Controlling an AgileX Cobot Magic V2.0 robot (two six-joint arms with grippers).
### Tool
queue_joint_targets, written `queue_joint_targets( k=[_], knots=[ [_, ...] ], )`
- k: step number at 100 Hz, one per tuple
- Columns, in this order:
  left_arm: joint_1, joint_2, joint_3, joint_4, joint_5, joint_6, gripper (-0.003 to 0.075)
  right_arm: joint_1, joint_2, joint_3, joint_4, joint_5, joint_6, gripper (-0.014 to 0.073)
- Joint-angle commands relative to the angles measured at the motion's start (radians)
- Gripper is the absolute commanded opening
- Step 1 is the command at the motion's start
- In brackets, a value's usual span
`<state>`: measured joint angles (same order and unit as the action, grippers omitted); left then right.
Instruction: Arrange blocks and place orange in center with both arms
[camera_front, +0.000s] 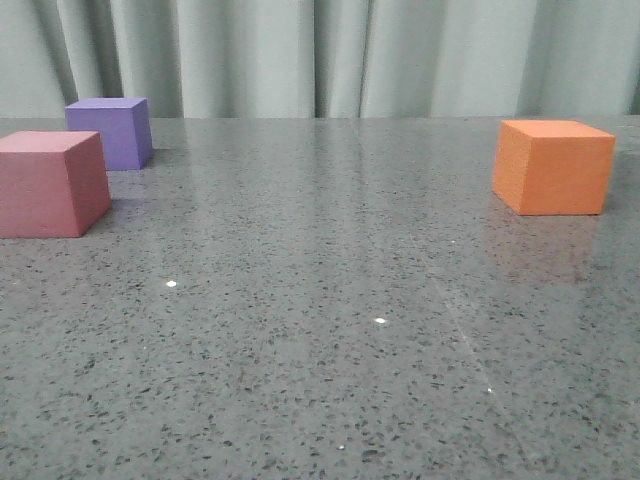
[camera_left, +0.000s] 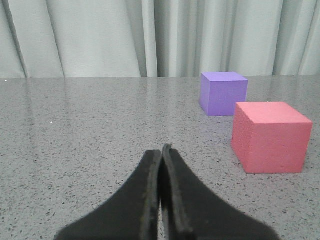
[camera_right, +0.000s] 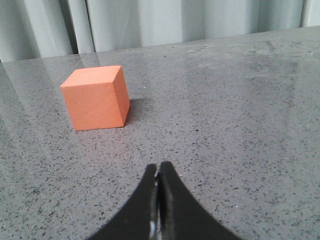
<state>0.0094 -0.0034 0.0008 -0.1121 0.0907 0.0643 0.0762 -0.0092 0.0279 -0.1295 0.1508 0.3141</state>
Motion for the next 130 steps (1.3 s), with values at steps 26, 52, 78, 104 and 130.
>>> queue_joint_targets(
  k=[26, 52, 78, 104, 130],
  knots=[
    [-0.005, -0.034, 0.021, -0.001, -0.072, -0.007, -0.0019, -0.008, -0.028, -0.006, -0.014, -0.072, -0.006, -0.0122],
    [-0.005, -0.034, 0.021, -0.001, -0.076, -0.007, -0.0019, -0.008, -0.028, -0.006, -0.014, -0.072, -0.006, -0.0122],
    [-0.005, -0.034, 0.019, -0.001, -0.091, -0.007, -0.0020, -0.007, -0.028, -0.006, -0.018, -0.072, -0.006, -0.0122],
    [-0.005, -0.029, -0.099, -0.028, -0.091, -0.007, -0.0020, -0.006, -0.003, -0.072, -0.017, -0.111, -0.006, -0.0122],
    [-0.005, 0.084, -0.349, -0.028, 0.116, -0.007, -0.0020, -0.006, 0.163, -0.359, 0.016, 0.144, -0.006, -0.0120]
  ],
)
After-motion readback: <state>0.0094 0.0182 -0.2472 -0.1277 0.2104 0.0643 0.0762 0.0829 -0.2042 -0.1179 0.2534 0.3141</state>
